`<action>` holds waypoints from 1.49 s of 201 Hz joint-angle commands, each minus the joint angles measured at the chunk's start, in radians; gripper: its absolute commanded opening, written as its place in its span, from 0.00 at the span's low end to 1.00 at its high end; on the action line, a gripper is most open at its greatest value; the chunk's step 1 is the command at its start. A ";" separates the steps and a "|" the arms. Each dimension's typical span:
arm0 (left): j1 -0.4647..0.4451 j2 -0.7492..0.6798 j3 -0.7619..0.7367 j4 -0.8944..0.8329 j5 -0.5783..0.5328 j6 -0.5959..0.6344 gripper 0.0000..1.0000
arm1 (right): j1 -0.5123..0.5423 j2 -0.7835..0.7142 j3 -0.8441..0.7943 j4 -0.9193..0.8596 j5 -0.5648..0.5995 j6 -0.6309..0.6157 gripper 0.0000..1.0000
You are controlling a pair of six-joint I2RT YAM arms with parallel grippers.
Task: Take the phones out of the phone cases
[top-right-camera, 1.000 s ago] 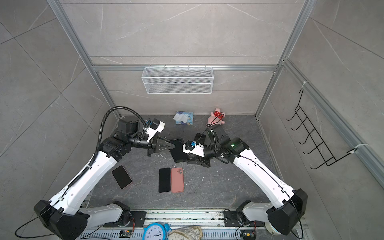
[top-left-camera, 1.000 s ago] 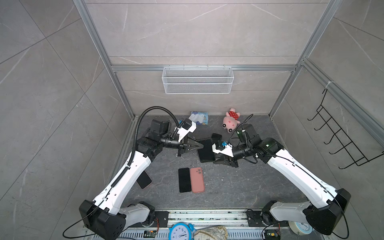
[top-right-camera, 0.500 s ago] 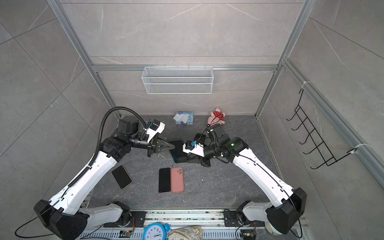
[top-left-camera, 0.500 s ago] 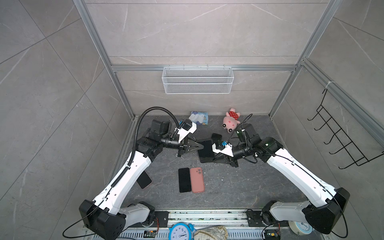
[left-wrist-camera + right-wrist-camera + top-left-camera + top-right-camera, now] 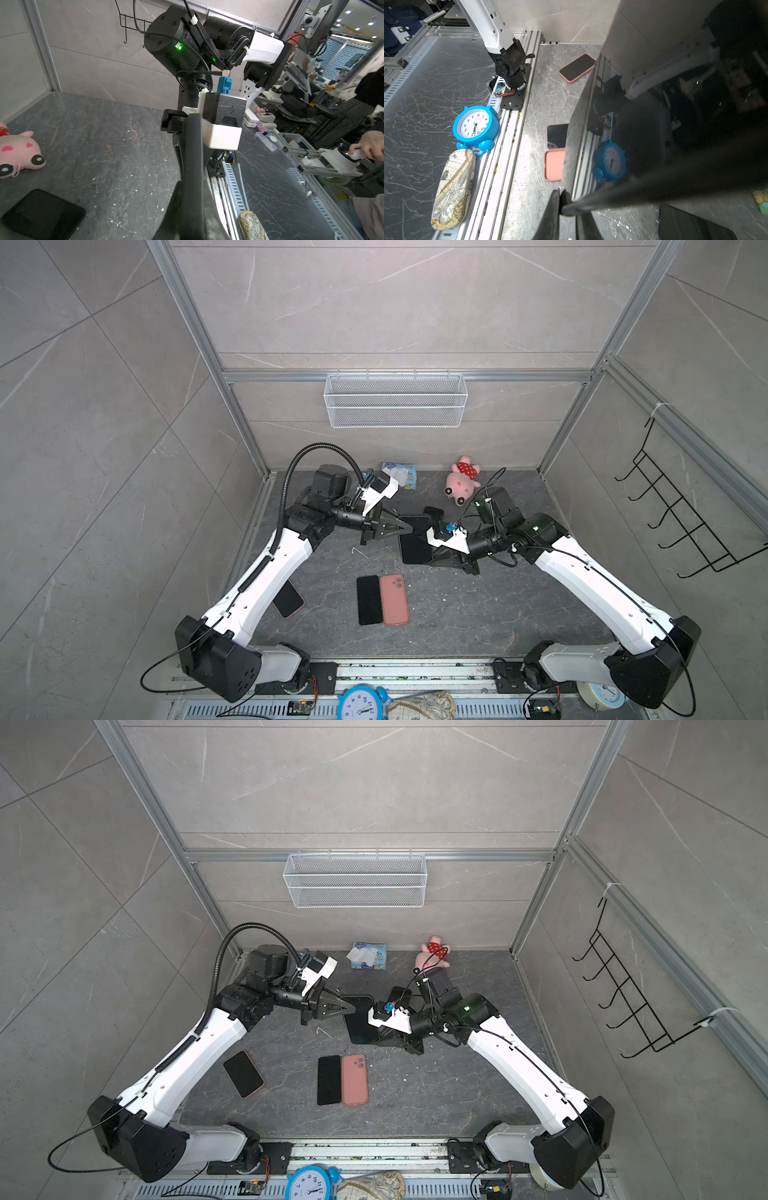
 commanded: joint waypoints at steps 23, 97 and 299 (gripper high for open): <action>-0.012 0.104 0.101 0.270 -0.016 -0.129 0.00 | 0.074 0.015 0.091 -0.003 -0.045 -0.155 0.00; -0.031 0.278 0.169 0.364 -0.004 -0.215 0.00 | 0.075 0.129 0.202 0.057 -0.104 -0.207 0.00; 0.099 0.020 -0.171 0.954 -0.341 -1.123 0.00 | 0.035 -0.382 -0.688 1.128 0.318 1.009 0.51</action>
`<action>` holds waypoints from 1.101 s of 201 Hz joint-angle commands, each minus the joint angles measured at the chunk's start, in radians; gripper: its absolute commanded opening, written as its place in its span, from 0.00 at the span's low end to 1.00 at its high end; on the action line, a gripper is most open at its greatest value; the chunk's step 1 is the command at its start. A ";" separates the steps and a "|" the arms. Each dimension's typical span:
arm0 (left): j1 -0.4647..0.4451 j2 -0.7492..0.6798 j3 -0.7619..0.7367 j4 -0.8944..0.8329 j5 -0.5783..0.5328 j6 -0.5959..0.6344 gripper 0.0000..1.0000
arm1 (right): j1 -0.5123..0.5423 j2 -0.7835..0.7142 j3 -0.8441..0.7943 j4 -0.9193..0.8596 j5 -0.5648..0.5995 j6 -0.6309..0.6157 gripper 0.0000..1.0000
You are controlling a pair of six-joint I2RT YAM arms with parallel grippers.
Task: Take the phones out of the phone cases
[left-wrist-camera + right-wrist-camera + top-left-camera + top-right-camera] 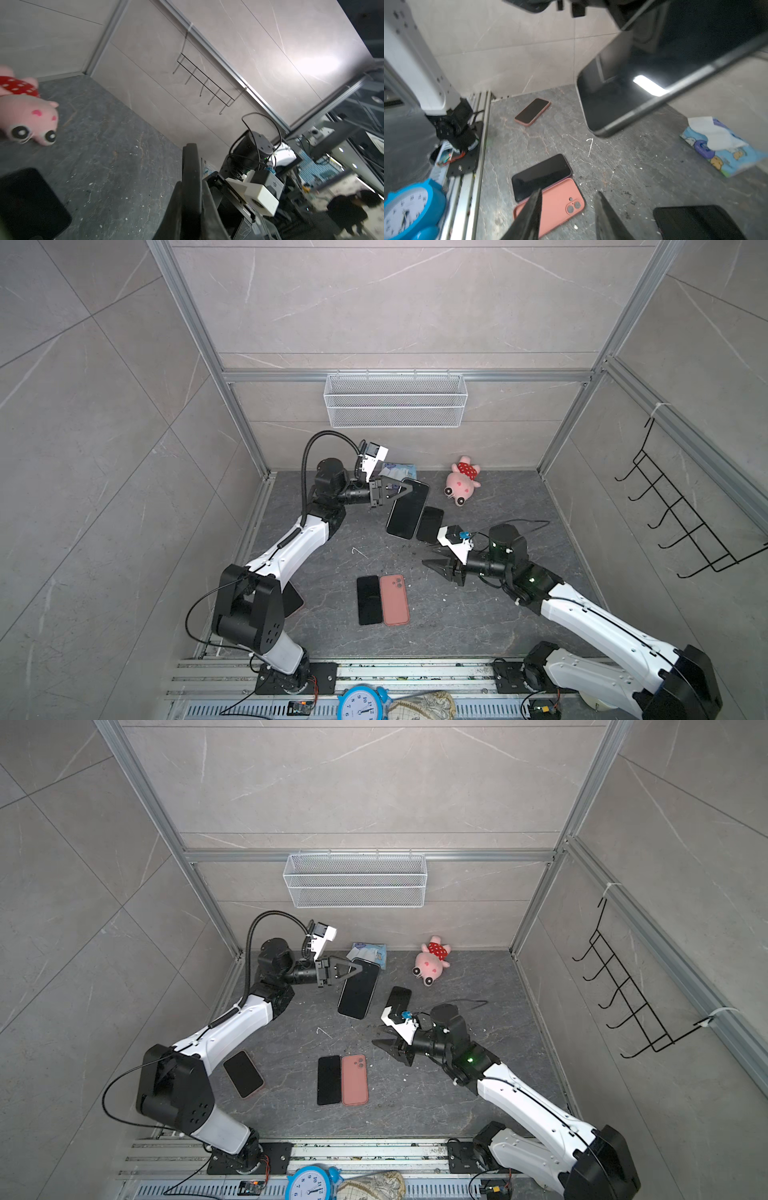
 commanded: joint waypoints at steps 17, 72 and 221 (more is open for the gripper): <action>0.005 -0.210 -0.069 0.013 -0.323 -0.256 0.00 | 0.003 -0.107 0.014 0.021 0.187 0.520 0.53; -0.015 -0.302 -0.159 0.005 -0.421 -0.427 0.00 | 0.004 -0.106 0.091 -0.036 0.058 0.662 0.54; -0.043 -0.325 -0.332 0.263 -0.535 -0.652 0.00 | 0.002 0.104 -0.017 0.468 0.000 1.031 0.50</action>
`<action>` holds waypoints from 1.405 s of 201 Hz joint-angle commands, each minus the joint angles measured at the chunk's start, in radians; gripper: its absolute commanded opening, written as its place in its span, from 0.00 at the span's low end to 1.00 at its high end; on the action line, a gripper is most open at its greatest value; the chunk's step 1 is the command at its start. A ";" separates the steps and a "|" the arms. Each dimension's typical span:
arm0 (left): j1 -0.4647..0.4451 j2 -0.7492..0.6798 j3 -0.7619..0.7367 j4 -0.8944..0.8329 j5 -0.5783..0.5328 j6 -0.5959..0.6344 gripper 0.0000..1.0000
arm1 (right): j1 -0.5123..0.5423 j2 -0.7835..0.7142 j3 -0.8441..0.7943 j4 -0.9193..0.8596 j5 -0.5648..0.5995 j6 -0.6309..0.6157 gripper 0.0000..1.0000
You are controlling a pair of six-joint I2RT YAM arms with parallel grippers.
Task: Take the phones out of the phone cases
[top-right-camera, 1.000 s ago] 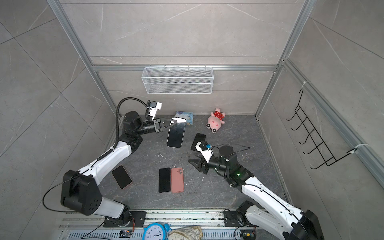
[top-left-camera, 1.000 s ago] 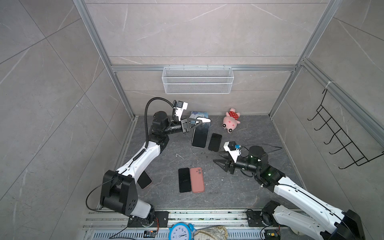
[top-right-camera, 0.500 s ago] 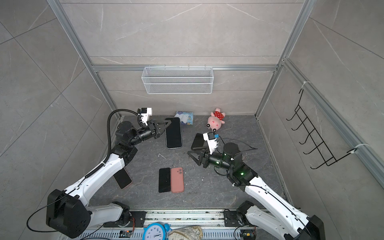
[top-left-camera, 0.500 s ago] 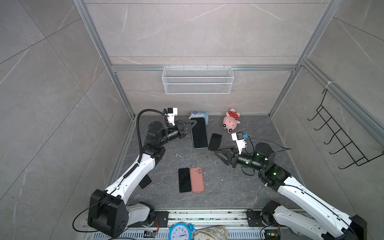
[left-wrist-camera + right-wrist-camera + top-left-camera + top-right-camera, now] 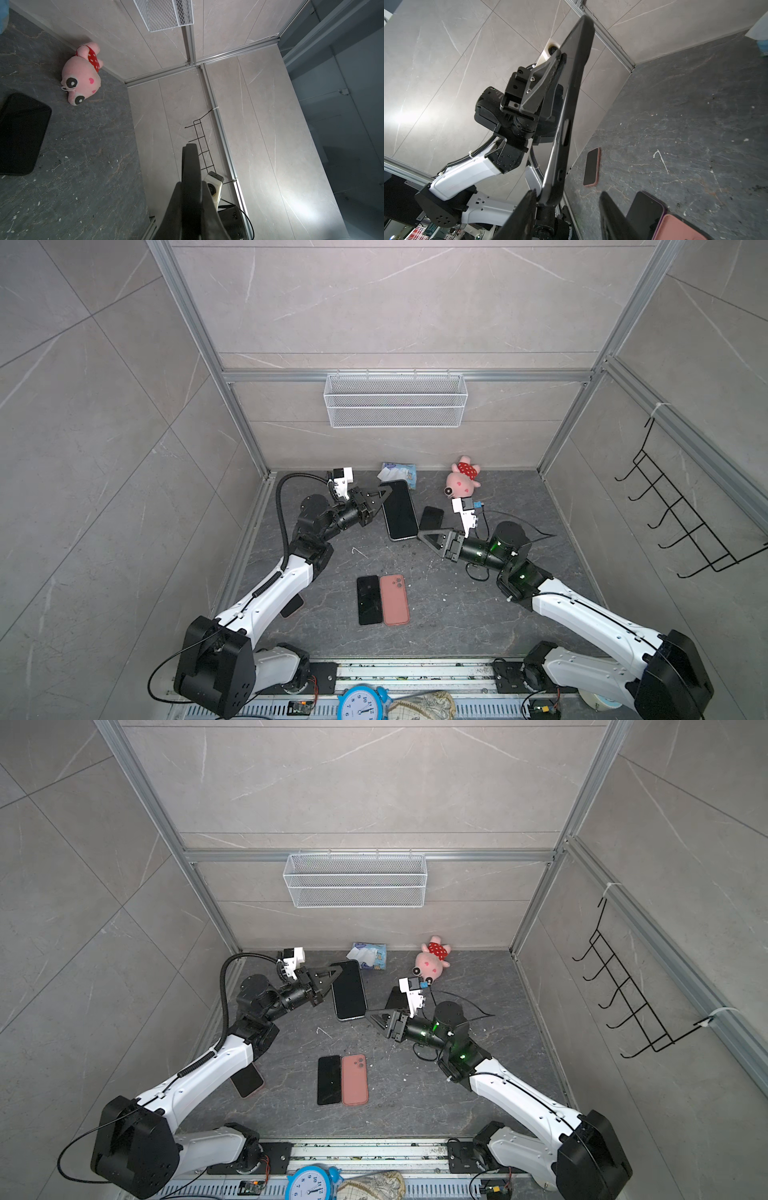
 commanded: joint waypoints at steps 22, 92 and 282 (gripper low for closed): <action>-0.004 -0.027 0.013 0.159 -0.019 -0.054 0.00 | 0.003 -0.009 -0.044 0.078 -0.004 0.036 0.50; -0.015 -0.025 0.019 0.157 -0.026 -0.044 0.00 | 0.002 0.001 -0.050 0.118 -0.015 0.051 0.49; -0.023 -0.009 0.003 0.196 -0.030 -0.027 0.00 | 0.001 0.003 -0.060 0.165 -0.036 0.076 0.51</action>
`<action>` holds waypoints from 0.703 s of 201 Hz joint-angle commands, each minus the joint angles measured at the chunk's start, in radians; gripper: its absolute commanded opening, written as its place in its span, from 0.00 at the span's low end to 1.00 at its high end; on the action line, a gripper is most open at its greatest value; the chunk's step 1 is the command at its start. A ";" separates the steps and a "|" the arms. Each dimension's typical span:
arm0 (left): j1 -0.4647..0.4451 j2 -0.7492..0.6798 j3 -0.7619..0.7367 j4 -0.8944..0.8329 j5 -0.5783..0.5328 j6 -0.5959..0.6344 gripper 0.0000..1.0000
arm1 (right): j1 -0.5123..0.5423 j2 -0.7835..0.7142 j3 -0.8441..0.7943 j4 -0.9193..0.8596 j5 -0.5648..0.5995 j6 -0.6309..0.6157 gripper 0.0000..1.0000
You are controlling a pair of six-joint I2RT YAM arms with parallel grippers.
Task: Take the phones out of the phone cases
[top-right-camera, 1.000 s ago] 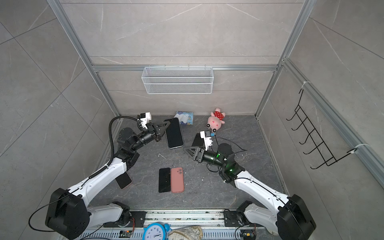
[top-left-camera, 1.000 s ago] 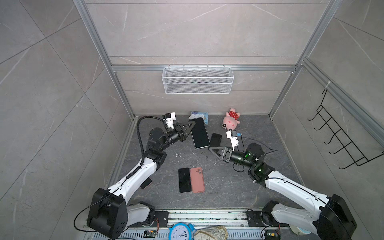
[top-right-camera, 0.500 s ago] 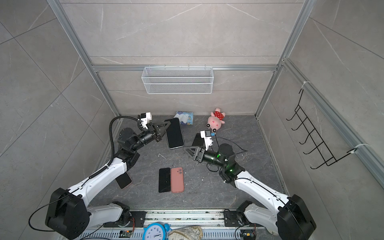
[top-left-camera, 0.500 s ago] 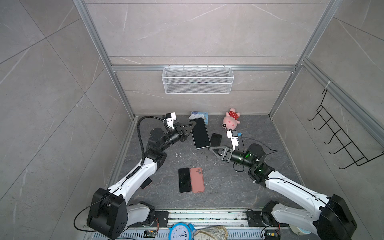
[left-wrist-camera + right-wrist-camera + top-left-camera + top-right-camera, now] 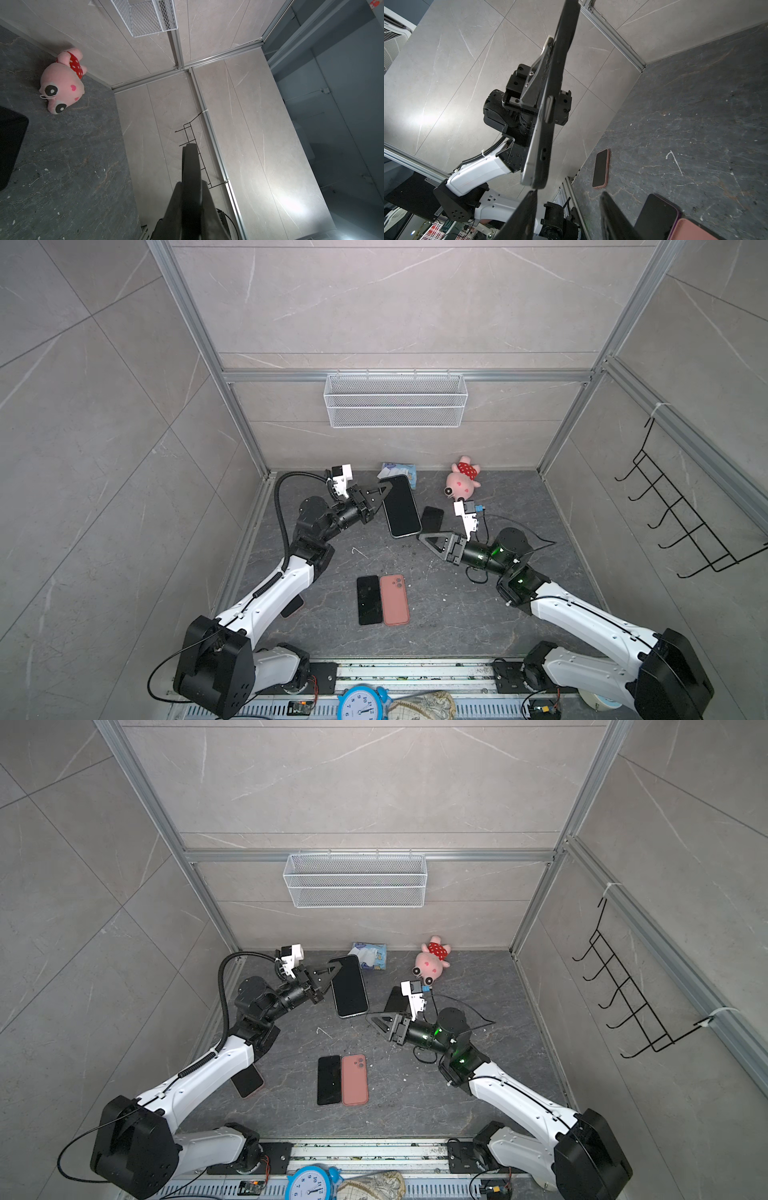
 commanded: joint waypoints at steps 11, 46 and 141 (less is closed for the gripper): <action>-0.008 -0.010 0.006 0.115 -0.010 0.004 0.00 | 0.002 0.008 0.003 0.043 -0.013 0.015 0.51; -0.013 -0.008 0.003 0.131 -0.010 0.008 0.00 | 0.001 0.023 0.010 0.050 -0.018 0.020 0.51; -0.025 -0.014 -0.009 0.139 -0.018 0.036 0.00 | 0.001 0.033 0.013 0.092 -0.023 0.051 0.51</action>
